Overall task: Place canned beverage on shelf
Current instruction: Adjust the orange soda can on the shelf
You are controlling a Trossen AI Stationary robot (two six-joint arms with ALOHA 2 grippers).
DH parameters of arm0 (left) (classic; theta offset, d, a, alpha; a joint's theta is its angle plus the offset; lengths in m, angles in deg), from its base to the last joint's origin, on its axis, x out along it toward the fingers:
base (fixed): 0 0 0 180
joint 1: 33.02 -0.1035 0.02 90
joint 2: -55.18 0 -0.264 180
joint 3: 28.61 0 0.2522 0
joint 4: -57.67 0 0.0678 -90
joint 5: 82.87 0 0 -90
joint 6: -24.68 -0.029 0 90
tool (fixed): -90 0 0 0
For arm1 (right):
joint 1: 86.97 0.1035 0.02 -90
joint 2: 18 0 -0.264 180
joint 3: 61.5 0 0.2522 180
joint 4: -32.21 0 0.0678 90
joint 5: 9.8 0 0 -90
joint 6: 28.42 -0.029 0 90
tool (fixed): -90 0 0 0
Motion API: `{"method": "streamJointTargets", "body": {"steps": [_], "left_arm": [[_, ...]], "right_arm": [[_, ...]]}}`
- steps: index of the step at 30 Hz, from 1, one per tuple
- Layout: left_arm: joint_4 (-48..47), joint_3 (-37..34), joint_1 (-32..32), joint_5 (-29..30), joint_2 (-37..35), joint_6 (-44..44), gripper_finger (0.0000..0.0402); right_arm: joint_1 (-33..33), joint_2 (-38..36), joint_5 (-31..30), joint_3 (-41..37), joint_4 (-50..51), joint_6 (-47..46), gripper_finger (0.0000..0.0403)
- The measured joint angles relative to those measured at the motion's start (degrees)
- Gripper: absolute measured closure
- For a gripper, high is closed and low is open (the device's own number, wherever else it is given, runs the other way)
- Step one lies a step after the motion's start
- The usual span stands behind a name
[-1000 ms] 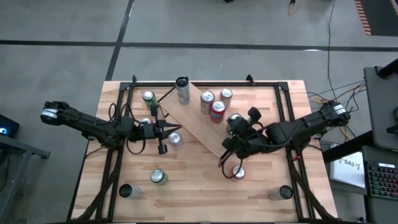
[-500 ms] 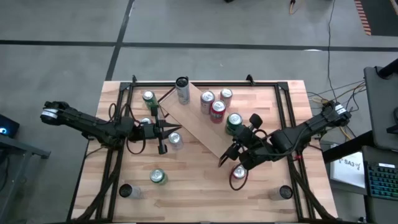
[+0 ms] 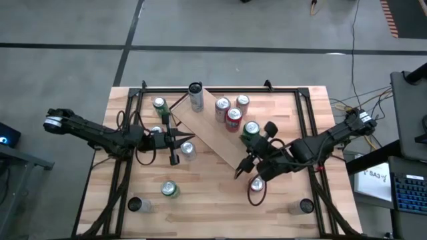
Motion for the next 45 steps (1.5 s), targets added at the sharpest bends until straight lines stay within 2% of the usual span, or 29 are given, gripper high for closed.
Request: {"method": "streamJointTargets", "body": {"steps": [8, 22, 24, 29, 39, 45], "left_arm": [[-0.04, 0.0, 0.02, 0.0, 0.0, 0.31, 0.0401], [-0.04, 0.0, 0.0, 0.0, 0.0, 3.08, 0.0401], [-0.04, 0.0, 0.02, 0.0, 0.0, 3.61, 0.0401], [-0.07, 0.0, 0.02, 0.0, 0.27, 4.57, 0.0401], [-0.18, 0.0, 0.01, 0.0, 1.28, 5.09, 0.0401], [-0.04, 0.0, 0.02, 0.0, 1.36, 5.07, 0.0401]], "right_arm": [[-0.36, -1.3, 0.42, 0.04, -8.73, 9.2, 0.039], [-2.75, -4.05, 0.59, 0.09, -8.91, 12.9, 0.039], [-4.17, -4.21, 2.78, 0.09, -8.93, 12.97, 0.039], [-8.77, -4.47, 13.74, 0.09, -8.95, 14.3, 0.039], [-17.35, -4.49, 21.61, 2.43, -7.88, 14.7, 0.039], [-22.57, -4.49, 22.84, 4.86, -3.29, 15.21, 0.039]]}}
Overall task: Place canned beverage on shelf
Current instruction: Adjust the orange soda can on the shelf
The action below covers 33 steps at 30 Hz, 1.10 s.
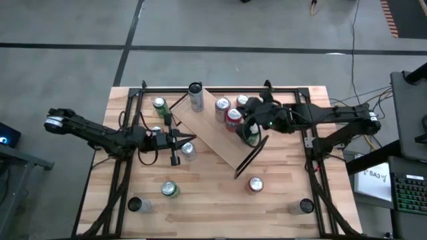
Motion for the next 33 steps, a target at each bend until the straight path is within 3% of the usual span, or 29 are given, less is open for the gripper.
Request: {"method": "streamJointTargets", "body": {"steps": [9, 33], "left_arm": [[-0.02, 0.0, -0.01, 0.0, 0.0, -0.07, 0.0401], [-0.11, 0.0, -0.01, 0.0, 0.0, -0.11, 0.0401]], "right_arm": [[-5.7, 0.4, 8.8, 0.09, 3.96, -0.02, 0.039], [-6.45, 3.12, 10.23, -0.09, 6.19, 0.99, 0.039]]}}
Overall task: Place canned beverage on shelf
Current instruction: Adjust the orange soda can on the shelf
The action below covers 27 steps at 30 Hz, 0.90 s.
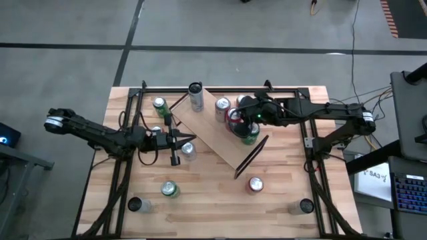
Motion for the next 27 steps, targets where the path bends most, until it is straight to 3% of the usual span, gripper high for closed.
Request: {"method": "streamJointTargets", "body": {"steps": [27], "left_arm": [[0.07, 0.0, -0.01, 0.0, 0.0, -0.02, 0.0401]], "right_arm": [[0.04, -0.17, -0.19, 0.11, 4.16, -7.37, 0.039]]}}
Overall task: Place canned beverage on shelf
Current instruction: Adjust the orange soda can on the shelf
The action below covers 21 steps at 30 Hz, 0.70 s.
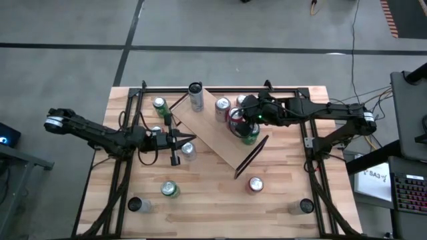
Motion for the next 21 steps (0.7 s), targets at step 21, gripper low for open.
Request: {"method": "streamJointTargets", "body": {"steps": [21], "left_arm": [[0.0, 0.0, 0.02, 0.0, 0.0, -0.4, 0.0401]], "right_arm": [[0.13, -1.03, 0.5, 0.58, 2.62, -2.09, 0.039]]}}
